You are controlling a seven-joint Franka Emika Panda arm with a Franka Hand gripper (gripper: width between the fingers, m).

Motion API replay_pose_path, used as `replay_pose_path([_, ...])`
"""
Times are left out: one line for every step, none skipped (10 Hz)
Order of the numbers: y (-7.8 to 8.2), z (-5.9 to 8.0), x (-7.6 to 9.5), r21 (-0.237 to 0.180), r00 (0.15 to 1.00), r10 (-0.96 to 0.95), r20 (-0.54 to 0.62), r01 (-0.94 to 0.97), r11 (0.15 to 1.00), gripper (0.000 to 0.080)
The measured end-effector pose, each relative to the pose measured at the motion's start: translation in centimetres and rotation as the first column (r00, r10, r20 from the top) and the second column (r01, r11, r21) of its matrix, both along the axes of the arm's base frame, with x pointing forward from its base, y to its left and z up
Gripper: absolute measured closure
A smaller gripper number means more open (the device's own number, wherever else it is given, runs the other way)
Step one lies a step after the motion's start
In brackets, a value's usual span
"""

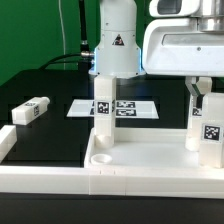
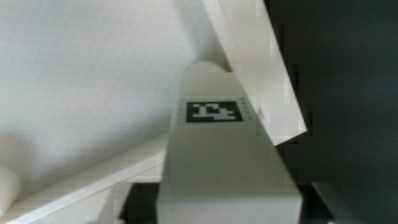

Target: Assemble desk

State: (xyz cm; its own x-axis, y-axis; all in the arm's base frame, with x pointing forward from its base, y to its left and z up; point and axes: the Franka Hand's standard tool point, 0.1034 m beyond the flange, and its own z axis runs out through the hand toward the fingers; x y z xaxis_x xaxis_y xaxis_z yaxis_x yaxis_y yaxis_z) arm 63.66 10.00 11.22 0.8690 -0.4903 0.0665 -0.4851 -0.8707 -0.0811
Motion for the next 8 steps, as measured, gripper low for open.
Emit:
replay_pose_path([0.01, -0.01, -0.03, 0.013, 0.990, -0.139, -0.007, 0.139, 0.990, 0.0509])
replay_pose_path([0.02, -0.01, -0.03, 0.023, 0.971, -0.240, -0.013, 0.240, 0.970, 0.0509])
replay_pose_path([0.06, -0.02, -0.07, 0.031, 0.943, -0.332, -0.022, 0.333, 0.942, 0.0509])
replay_pose_path([0.07, -0.02, -0.11, 0.043, 0.901, -0.432, -0.036, 0.434, 0.900, 0.0509])
replay_pose_path([-0.07, 0.02, -0.10, 0.054, 0.878, -0.476, -0.050, 0.478, 0.877, 0.0509])
replay_pose_path([-0.16, 0.06, -0.08, 0.063, 0.859, -0.508, -0.061, 0.511, 0.857, 0.0509])
replay_pose_path([-0.07, 0.03, -0.12, 0.065, 0.821, -0.567, -0.069, 0.570, 0.819, 0.0509])
replay_pose_path([0.05, -0.01, -0.16, 0.066, 0.809, -0.584, -0.072, 0.588, 0.806, 0.0509])
